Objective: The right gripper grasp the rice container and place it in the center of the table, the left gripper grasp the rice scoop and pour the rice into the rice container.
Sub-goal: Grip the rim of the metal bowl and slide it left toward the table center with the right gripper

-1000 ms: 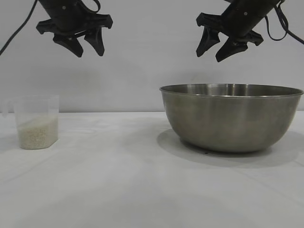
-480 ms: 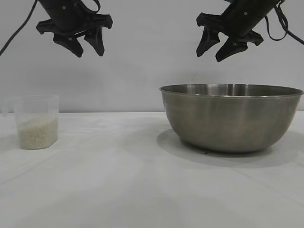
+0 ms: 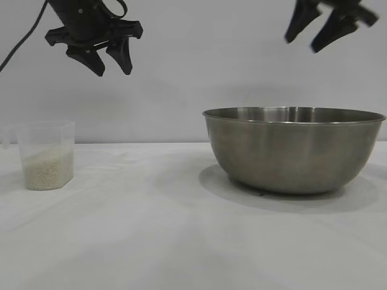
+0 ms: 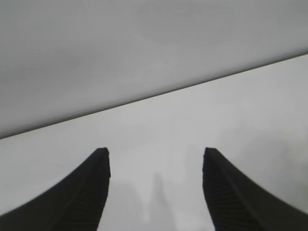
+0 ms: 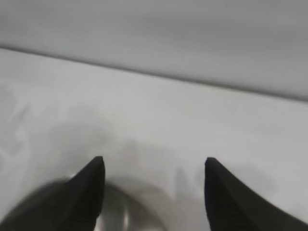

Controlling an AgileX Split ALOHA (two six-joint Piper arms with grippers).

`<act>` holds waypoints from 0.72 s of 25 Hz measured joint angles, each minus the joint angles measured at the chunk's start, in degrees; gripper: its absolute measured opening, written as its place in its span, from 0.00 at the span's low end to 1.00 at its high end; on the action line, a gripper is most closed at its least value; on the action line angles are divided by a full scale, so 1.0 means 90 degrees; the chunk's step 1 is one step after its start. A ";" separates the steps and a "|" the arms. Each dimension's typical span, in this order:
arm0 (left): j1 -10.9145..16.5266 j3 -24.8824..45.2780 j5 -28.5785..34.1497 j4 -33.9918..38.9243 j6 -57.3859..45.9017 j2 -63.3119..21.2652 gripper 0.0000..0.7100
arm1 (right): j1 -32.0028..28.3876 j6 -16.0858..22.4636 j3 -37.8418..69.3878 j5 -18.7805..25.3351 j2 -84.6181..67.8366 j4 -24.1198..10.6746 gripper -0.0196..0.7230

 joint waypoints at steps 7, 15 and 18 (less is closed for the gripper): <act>0.0000 0.0000 0.0089 0.0000 0.0000 0.0000 0.52 | 0.0000 0.0518 0.0187 0.0514 0.0000 -0.0664 0.59; 0.0000 0.0000 0.0166 0.0000 0.0000 0.0000 0.52 | 0.0000 0.0556 0.0656 0.0520 0.0435 -0.0609 0.59; 0.0000 0.0000 0.0166 0.0000 0.0000 0.0000 0.52 | 0.0000 0.0556 0.0691 0.0456 0.0675 -0.0563 0.59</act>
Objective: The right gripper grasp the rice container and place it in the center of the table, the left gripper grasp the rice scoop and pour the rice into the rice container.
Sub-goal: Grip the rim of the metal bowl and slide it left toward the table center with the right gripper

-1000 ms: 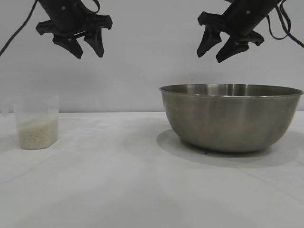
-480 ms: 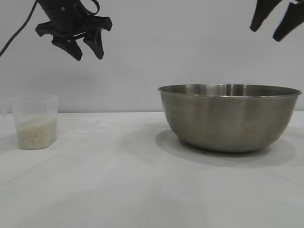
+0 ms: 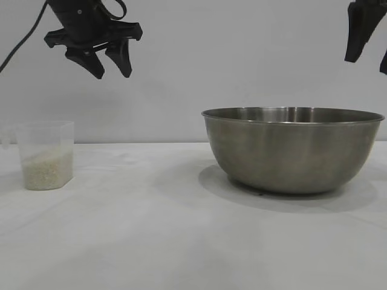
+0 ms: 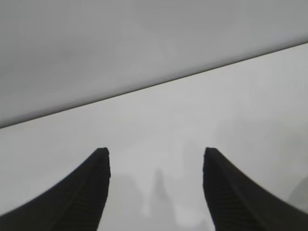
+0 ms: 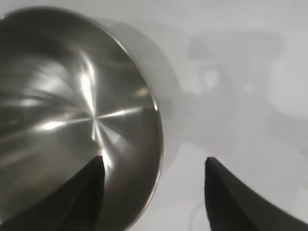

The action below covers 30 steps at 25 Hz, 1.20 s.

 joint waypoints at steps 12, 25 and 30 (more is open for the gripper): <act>0.0000 0.0000 0.0000 0.0000 0.0000 0.0000 0.52 | 0.0370 0.0010 0.0000 -0.0485 0.0623 -0.0022 0.24; 0.0000 0.0000 0.0004 0.0000 0.0000 0.0000 0.52 | 0.0969 0.0276 0.0000 -0.0763 0.0662 -0.0263 0.03; 0.0000 0.0000 0.0004 0.0000 0.0013 0.0000 0.52 | 0.1172 0.0315 0.0000 -0.0833 0.0662 -0.0190 0.03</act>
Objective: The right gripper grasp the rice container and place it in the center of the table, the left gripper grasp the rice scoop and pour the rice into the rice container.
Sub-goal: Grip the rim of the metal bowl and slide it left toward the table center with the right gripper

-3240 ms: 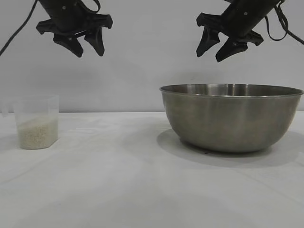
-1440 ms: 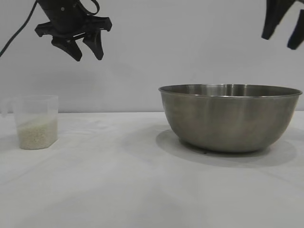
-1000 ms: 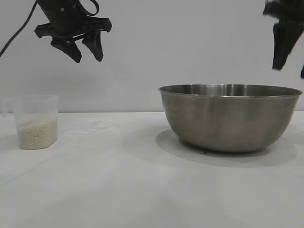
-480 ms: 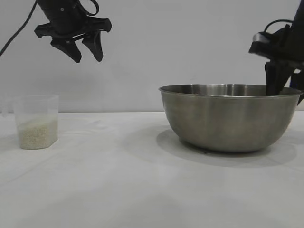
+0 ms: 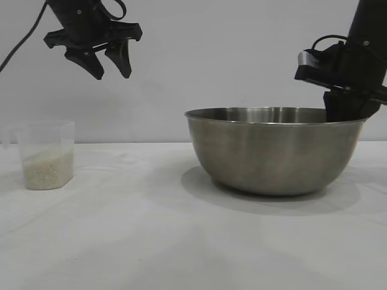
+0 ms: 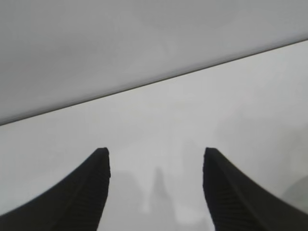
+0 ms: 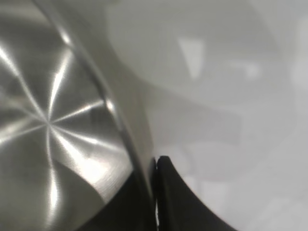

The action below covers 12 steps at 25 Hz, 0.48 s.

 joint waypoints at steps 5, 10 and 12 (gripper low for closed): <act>0.0000 0.0000 0.0011 0.0000 0.0000 0.0000 0.52 | 0.0034 0.0000 0.0000 -0.0030 0.0000 0.0211 0.38; 0.0000 0.0000 0.0033 0.0000 0.0000 0.0000 0.52 | 0.0034 0.0000 0.0000 0.0113 -0.0014 0.0099 0.66; 0.0000 0.0000 0.0033 0.0000 0.0000 0.0000 0.52 | 0.0034 0.0000 0.0000 0.0139 -0.0163 -0.0003 0.66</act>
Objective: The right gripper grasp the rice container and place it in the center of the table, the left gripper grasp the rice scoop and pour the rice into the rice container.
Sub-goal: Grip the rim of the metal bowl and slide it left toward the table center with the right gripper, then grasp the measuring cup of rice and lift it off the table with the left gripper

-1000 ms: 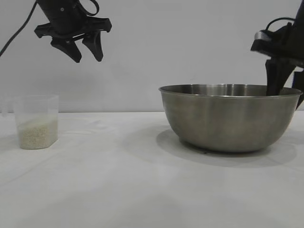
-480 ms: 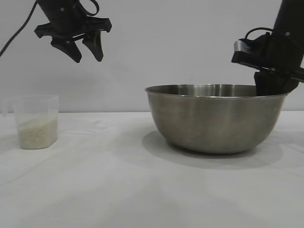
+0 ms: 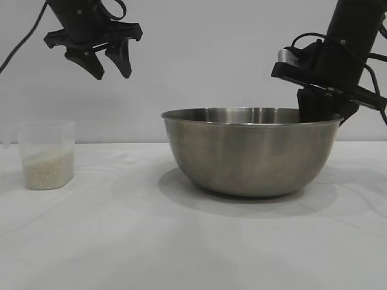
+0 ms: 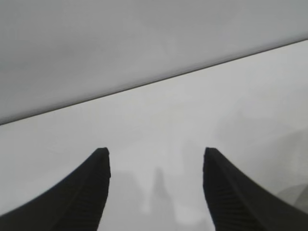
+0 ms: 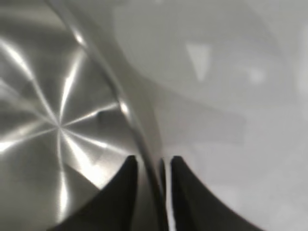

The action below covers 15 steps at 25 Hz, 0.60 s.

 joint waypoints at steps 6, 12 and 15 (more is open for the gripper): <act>0.0000 0.0000 0.0045 0.0000 0.0000 -0.0026 0.52 | 0.0000 0.0000 0.0000 -0.0195 -0.1110 -0.0263 0.69; 0.0000 0.0000 0.0072 0.0000 0.0000 -0.0049 0.52 | 0.0000 -0.0159 0.0085 -0.0359 -0.2405 -0.0261 0.69; 0.0000 0.0000 0.0072 0.0000 0.0000 -0.0049 0.52 | 0.0000 -0.0298 0.0903 -0.0659 -0.3279 -0.0261 0.69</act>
